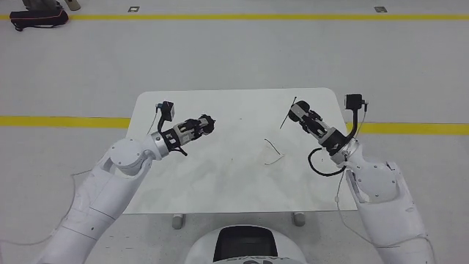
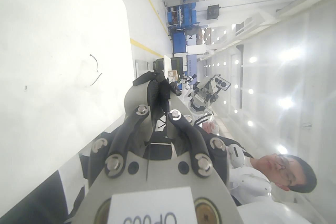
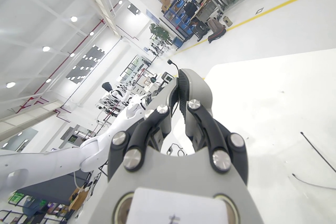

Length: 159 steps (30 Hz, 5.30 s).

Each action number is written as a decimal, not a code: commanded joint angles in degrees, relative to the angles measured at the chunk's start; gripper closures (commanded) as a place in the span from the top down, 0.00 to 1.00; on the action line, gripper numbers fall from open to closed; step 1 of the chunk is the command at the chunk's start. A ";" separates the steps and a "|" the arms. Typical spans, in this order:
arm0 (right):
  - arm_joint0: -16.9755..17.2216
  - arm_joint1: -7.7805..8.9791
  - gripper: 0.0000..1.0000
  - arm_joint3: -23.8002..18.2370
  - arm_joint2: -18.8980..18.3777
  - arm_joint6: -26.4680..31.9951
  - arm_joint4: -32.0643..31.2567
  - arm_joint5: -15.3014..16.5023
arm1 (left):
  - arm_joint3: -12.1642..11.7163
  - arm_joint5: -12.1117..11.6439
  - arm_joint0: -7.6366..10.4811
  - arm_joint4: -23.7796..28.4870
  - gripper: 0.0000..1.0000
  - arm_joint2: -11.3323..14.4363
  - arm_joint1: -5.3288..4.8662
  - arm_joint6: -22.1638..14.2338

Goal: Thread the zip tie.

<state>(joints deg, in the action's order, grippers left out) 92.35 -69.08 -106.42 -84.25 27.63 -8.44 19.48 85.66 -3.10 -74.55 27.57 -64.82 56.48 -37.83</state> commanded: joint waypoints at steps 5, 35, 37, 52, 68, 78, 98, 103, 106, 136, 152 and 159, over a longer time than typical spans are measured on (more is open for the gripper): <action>-0.07 0.07 0.00 0.12 1.07 -1.61 -0.11 0.00 | 1.01 -0.25 -0.05 -0.75 0.00 -0.12 0.00 0.83; -5.94 -1.09 0.00 6.54 18.70 -18.05 -9.69 0.00 | 1.09 -10.54 -4.71 0.58 0.00 -0.47 -0.12 -5.11; -5.94 -1.09 0.00 6.54 18.70 -18.05 -9.69 0.00 | 1.09 -10.54 -4.71 0.58 0.00 -0.47 -0.12 -5.11; -5.94 -1.09 0.00 6.54 18.70 -18.05 -9.69 0.00 | 1.09 -10.54 -4.71 0.58 0.00 -0.47 -0.12 -5.11; -5.94 -1.09 0.00 6.54 18.70 -18.05 -9.69 0.00 | 1.09 -10.54 -4.71 0.58 0.00 -0.47 -0.12 -5.11; -5.94 -1.09 0.00 6.54 18.70 -18.05 -9.69 0.00 | 3.64 -16.38 -8.63 -6.47 0.00 1.33 0.11 1.34; -5.94 -1.09 0.00 6.54 18.70 -18.05 -9.69 0.00 | 11.09 -10.63 -11.83 -8.37 0.00 -0.32 0.06 8.97; -5.94 -1.09 0.00 6.54 18.70 -18.05 -9.69 0.00 | 11.31 -10.41 -11.82 -9.05 0.00 -0.33 0.07 9.56; -5.94 -1.09 0.00 6.54 18.70 -18.05 -9.69 0.00 | 11.31 -10.41 -11.82 -9.05 0.00 -0.33 0.07 9.56; -5.94 -1.09 0.00 6.54 18.70 -18.05 -9.69 0.00 | 17.50 -4.48 -16.13 -14.38 0.00 -1.88 0.09 17.28; -12.50 -0.08 0.00 10.91 28.97 -30.04 -16.49 0.00 | 17.50 -4.48 -16.13 -14.38 0.00 -1.88 0.09 17.28; -14.89 1.20 0.00 12.58 32.77 -33.79 -13.15 0.00 | 17.50 -4.48 -16.13 -14.38 0.00 -1.88 0.09 17.28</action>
<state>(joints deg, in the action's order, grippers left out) 77.54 -67.92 -93.65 -51.59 -5.99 -21.95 19.48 103.16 -7.58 -90.68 13.19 -66.70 56.57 -20.54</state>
